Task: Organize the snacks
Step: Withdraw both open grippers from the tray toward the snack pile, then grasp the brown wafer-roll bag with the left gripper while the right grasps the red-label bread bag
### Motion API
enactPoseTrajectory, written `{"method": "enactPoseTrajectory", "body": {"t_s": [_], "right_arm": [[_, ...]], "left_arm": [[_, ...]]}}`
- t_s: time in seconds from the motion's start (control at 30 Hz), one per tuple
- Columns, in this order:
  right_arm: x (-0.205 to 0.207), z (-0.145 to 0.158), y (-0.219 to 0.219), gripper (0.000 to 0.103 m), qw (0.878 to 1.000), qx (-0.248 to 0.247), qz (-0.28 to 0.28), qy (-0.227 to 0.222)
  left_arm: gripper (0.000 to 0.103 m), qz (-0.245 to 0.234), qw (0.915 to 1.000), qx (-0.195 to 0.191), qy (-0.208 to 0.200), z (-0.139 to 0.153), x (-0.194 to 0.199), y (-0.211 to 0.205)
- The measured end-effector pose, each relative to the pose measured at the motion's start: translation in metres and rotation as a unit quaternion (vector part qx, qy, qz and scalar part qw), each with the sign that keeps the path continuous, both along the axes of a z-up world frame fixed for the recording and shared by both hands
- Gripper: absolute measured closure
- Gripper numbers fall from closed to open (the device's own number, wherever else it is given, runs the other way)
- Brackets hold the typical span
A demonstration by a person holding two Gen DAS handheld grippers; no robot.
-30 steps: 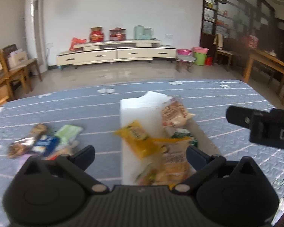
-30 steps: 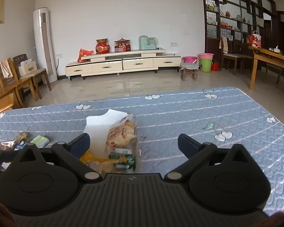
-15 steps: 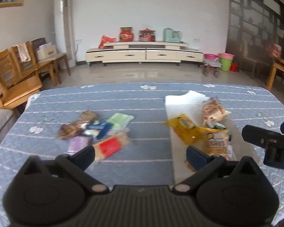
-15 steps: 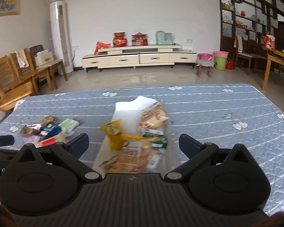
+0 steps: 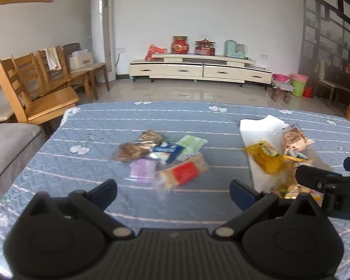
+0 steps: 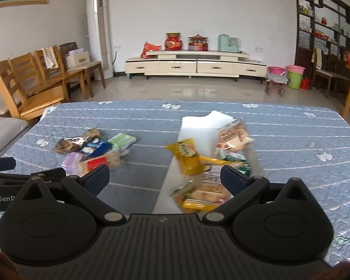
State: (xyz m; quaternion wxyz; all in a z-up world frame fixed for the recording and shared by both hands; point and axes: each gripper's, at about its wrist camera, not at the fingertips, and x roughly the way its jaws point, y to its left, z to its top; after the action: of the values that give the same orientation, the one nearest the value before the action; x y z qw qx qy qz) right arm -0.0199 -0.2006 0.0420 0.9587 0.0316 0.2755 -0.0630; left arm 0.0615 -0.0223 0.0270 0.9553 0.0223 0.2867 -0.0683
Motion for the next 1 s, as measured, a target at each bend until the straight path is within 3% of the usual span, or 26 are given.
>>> {"method": "enactPoseTrajectory", "body": {"t_s": [0.23, 0.43, 0.67, 0.9, 1.0], "right_arm": [[0.01, -0.004, 0.009, 0.0, 1.0, -0.007, 0.03, 0.007], [0.02, -0.013, 0.012, 0.0, 0.999, -0.007, 0.041, 0.017], [0.034, -0.033, 0.015, 0.0, 0.999, -0.002, 0.041, 0.035], [0.046, -0.046, 0.009, 0.0, 0.999, 0.014, 0.029, 0.043], [0.051, -0.049, 0.006, 0.0, 0.999, 0.019, 0.025, 0.043]], "left_arm": [[0.001, 0.023, 0.9996, 0.016, 0.002, -0.014, 0.016, 0.028], [0.001, 0.029, 0.9974, 0.065, -0.007, -0.03, 0.061, 0.046], [0.001, -0.033, 0.9886, 0.146, -0.019, -0.049, 0.129, 0.035], [0.001, -0.079, 0.9766, 0.2, 0.009, -0.08, 0.186, 0.024], [0.0, -0.071, 0.981, 0.18, 0.02, -0.081, 0.205, 0.034]]}}
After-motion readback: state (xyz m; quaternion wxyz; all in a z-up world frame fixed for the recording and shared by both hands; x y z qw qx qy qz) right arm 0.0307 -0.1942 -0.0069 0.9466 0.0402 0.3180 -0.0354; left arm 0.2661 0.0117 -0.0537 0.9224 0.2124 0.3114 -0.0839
